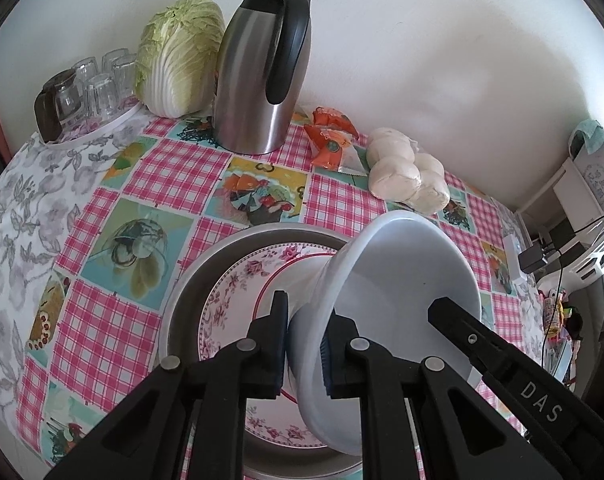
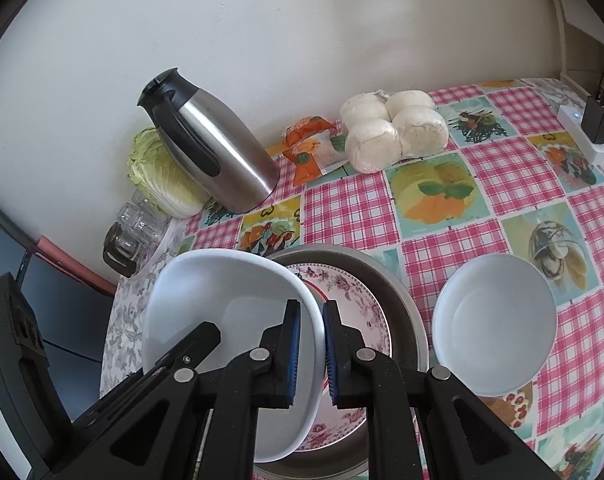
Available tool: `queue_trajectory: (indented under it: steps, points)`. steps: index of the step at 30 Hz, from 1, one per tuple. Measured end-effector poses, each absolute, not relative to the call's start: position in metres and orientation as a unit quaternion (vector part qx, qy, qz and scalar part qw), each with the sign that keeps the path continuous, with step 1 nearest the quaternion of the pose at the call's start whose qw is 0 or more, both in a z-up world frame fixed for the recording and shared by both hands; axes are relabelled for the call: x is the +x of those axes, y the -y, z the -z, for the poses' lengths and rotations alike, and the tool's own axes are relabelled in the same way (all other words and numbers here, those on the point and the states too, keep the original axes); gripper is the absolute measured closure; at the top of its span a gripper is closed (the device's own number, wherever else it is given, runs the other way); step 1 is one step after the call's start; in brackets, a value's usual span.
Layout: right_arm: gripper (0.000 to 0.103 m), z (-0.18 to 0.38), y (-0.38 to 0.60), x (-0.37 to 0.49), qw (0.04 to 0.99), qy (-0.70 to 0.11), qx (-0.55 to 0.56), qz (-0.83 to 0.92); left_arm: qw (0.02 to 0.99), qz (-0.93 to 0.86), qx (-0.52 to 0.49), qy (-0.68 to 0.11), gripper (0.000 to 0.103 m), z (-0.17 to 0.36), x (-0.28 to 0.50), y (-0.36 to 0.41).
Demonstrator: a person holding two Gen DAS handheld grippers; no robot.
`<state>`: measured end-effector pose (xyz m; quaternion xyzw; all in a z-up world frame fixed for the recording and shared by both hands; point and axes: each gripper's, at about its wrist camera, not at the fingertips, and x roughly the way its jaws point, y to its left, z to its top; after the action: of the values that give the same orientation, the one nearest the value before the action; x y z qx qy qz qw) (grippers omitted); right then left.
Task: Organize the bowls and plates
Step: 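Lower the square bowl into the red-rimmed bowl and open both tools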
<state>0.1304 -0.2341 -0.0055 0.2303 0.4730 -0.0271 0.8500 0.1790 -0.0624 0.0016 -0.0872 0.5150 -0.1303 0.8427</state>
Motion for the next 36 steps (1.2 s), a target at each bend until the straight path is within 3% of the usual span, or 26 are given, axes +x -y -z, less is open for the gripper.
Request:
queue_trajectory:
  steps: [36]
  points:
    - [0.089, 0.034, 0.245, 0.137, 0.830, -0.493, 0.259, 0.025, 0.829, 0.130, -0.089, -0.537, 0.086, 0.011, 0.185, 0.059]
